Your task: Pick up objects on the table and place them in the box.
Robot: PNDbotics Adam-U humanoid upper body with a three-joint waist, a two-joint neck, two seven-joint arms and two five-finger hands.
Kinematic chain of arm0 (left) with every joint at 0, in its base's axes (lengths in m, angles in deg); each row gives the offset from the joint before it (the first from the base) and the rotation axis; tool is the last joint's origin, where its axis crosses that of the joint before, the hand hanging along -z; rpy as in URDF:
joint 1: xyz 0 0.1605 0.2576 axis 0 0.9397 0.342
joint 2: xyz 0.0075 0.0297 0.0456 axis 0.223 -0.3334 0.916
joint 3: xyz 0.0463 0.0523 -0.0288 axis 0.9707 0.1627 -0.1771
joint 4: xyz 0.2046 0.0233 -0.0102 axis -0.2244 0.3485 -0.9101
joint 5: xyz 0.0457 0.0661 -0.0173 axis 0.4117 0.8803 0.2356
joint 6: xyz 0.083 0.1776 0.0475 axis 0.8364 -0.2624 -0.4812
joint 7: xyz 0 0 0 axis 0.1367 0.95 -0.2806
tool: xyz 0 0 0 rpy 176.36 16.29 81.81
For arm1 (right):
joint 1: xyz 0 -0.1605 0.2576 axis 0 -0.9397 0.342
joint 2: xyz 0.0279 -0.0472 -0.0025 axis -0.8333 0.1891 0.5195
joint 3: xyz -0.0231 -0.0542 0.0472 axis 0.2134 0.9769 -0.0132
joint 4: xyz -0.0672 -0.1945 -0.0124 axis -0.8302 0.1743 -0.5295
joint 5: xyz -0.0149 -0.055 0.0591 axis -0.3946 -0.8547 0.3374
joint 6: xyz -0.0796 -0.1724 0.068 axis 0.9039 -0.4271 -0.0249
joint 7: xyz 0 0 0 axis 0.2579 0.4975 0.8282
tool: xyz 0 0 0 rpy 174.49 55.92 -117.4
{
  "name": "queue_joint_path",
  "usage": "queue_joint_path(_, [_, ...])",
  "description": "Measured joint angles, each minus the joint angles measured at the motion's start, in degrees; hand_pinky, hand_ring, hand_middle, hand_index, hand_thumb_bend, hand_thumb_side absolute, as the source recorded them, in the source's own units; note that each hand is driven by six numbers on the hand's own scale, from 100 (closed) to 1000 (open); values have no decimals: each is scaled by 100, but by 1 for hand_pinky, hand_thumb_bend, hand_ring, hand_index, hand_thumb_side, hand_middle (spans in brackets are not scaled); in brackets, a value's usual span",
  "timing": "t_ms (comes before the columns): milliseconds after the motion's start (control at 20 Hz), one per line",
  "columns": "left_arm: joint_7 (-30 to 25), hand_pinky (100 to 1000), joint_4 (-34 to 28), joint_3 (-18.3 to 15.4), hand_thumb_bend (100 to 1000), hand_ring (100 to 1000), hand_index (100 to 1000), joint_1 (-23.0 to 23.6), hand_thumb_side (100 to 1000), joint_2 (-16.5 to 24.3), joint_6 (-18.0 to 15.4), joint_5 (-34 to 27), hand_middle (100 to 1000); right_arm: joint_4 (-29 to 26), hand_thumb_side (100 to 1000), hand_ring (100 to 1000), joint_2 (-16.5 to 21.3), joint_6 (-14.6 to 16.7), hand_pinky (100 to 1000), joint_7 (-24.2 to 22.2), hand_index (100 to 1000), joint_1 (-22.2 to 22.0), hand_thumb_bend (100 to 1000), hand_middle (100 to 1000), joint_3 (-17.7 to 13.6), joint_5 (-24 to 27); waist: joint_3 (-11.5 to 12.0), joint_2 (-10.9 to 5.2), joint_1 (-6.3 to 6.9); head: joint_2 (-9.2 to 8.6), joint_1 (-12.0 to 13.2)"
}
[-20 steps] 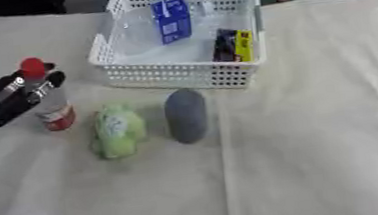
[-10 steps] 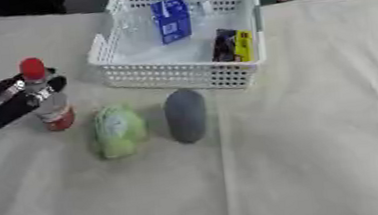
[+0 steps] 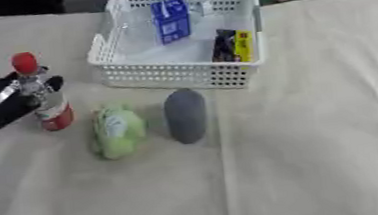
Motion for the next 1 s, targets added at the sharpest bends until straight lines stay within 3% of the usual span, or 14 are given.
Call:
queue_joint_path(150, [89, 1000, 32, 3, 394, 1000, 963, 0, 969, 0, -11, 78, 1000, 0, 1000, 853, 0, 2, 903, -1, 837, 0, 100, 753, 0, 5, -5, 1, -8, 0, 0])
queue_joint_path(1000, [-110, 1000, 352, 149, 460, 1000, 1000, 2, 956, -1, -245, 196, 1000, 0, 1000, 853, 0, 12, 902, -7, 836, 15, 100, 752, 0, 47, -28, 30, -12, -44, 19])
